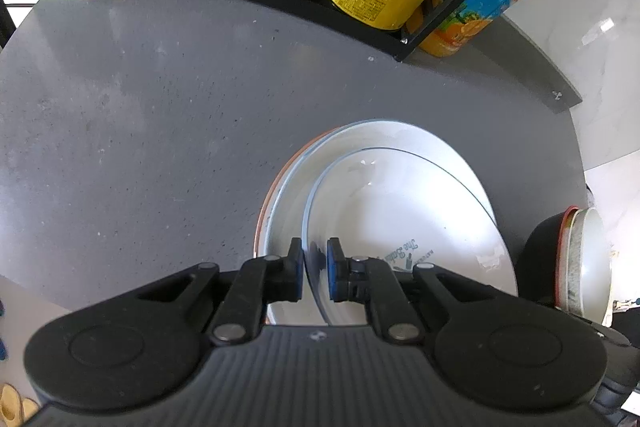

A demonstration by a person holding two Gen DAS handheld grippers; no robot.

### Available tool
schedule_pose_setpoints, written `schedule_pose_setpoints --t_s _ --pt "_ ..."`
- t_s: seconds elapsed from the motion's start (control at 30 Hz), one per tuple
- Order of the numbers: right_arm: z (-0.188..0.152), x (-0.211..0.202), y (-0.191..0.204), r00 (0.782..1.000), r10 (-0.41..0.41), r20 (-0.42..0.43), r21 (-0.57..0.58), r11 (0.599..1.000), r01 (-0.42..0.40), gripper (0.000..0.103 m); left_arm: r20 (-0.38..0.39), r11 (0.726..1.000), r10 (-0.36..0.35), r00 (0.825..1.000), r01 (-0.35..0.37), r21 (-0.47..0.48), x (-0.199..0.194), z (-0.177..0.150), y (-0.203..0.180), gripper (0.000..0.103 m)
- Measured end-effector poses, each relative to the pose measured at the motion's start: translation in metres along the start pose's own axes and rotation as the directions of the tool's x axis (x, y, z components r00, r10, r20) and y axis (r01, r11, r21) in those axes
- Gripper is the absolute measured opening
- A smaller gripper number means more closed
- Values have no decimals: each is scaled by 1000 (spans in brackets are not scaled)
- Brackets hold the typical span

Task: Organize plates and bowls
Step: 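Carry the 'BAKERY' plate with both grippers and lower it onto the plate stack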

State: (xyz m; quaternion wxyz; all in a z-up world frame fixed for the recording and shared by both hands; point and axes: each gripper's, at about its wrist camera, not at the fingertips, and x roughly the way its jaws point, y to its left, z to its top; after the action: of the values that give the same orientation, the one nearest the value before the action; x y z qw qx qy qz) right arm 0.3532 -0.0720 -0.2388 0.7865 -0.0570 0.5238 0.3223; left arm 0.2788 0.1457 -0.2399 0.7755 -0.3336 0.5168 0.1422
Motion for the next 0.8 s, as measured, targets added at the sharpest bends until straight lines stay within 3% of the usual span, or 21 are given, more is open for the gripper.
schedule_pose_setpoints --t_s 0.47,0.8 --pt "0 7 6 998 -36 -53 -20 999 35 16 -16 999 29 999 -28 20 11 1 0 12" --pt "2 1 -3 998 -45 -38 27 999 46 11 -55 998 59 997 -59 16 16 5 -6 14"
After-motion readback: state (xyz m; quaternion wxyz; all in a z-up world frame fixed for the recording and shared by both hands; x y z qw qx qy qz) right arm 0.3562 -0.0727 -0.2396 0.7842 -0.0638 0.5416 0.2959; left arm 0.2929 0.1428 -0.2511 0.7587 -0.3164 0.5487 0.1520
